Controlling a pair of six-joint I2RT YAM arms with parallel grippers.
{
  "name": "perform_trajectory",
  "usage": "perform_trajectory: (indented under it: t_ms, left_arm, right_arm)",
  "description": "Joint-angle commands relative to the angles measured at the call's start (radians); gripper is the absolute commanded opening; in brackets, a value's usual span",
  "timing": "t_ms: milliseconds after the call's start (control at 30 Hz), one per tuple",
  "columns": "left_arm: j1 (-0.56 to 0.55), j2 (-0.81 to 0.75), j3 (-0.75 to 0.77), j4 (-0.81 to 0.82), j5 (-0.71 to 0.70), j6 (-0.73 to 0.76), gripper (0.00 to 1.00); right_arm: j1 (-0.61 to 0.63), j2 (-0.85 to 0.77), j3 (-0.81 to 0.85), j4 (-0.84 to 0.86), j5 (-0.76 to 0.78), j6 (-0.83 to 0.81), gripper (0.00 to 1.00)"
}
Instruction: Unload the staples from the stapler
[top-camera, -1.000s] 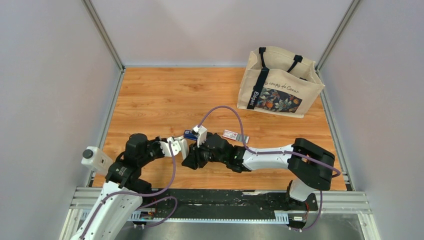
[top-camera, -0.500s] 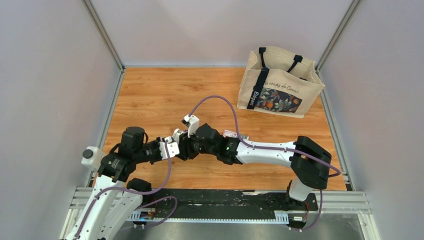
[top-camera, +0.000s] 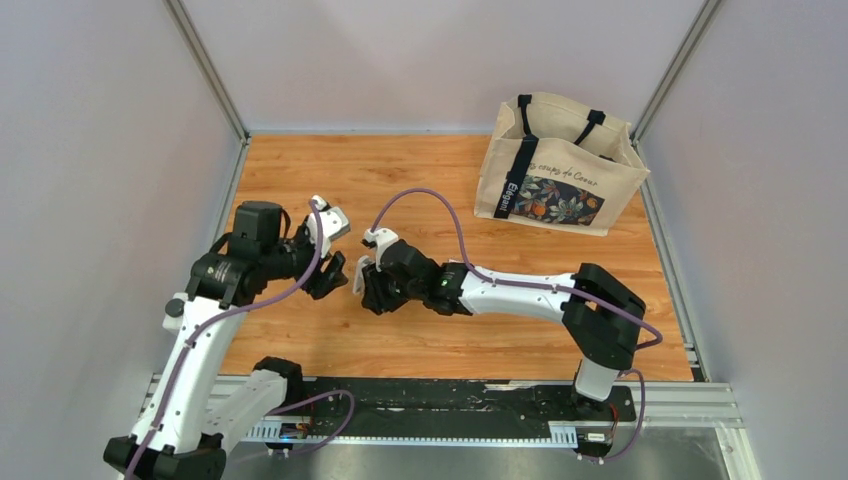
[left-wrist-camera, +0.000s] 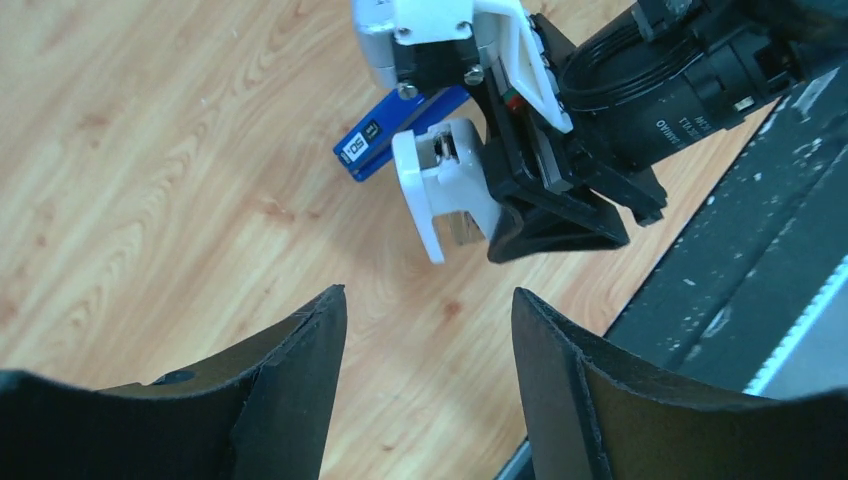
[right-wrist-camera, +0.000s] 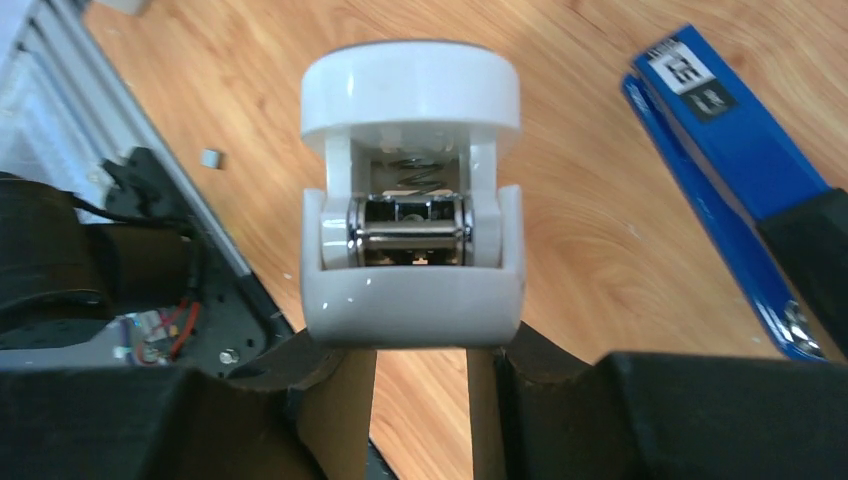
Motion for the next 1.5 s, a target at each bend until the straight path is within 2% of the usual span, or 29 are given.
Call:
perform_trajectory:
  t_ms: [0,133,167,267,333,467,600,733,900,1067,1167,1200,1300,1467]
  left_arm:
    - [0.084,0.042,0.081,-0.112,0.076,-0.112,0.7]
    - [0.304,0.06,0.157,-0.063,0.139,-0.224,0.71]
    - [0.322,0.088,0.174,-0.069,0.114,-0.255,0.75]
    - [0.332,0.157,0.25,-0.142,0.007,-0.249,0.79]
    - [0.348,0.172,0.267,-0.166,-0.004,-0.24,0.79]
    - [0.357,0.119,0.208,-0.108,-0.009,-0.266,0.8]
    - [0.355,0.077,0.156,-0.078,-0.024,-0.274,0.8]
    - [0.359,0.043,0.124,-0.048,-0.067,-0.301,0.8]
    - [0.371,0.011,0.096,-0.026,-0.059,-0.361,0.8]
    - [0.378,0.008,0.128,-0.023,-0.036,-0.395,0.8]
    - [0.426,0.002,0.164,0.009,0.008,-0.442,0.81]
    - [0.467,0.0,0.173,0.024,0.03,-0.451,0.81]
    - [0.538,-0.007,0.161,0.101,0.088,-0.557,0.81]
    - [0.553,-0.024,0.13,0.201,0.123,-0.609,0.81]
  right_arm:
    - [-0.036,0.003,0.065,-0.071,0.001,-0.078,0.0]
    - [-0.034,0.105,0.215,-0.221,-0.036,-0.13,0.0]
    - [-0.034,0.135,0.243,-0.247,-0.044,-0.137,0.0]
    - [-0.028,0.234,0.376,-0.362,-0.062,-0.154,0.0]
    - [-0.022,0.282,0.438,-0.445,-0.059,-0.161,0.0]
    - [-0.002,0.412,0.608,-0.577,-0.057,-0.182,0.0]
    - [0.022,0.558,0.873,-0.744,-0.05,-0.193,0.0]
    - [0.035,0.671,1.02,-0.867,-0.027,-0.187,0.0]
    - [0.039,0.735,1.091,-0.873,-0.038,-0.153,0.0]
    - [0.039,0.712,1.061,-0.839,-0.044,-0.139,0.03]
    - [0.039,0.686,1.044,-0.812,-0.039,-0.139,0.04]
    - [0.038,0.69,1.062,-0.831,-0.031,-0.142,0.01]
    - [0.038,0.734,1.149,-0.903,-0.021,-0.153,0.0]
    - [0.038,0.787,1.188,-0.944,-0.028,-0.153,0.11]
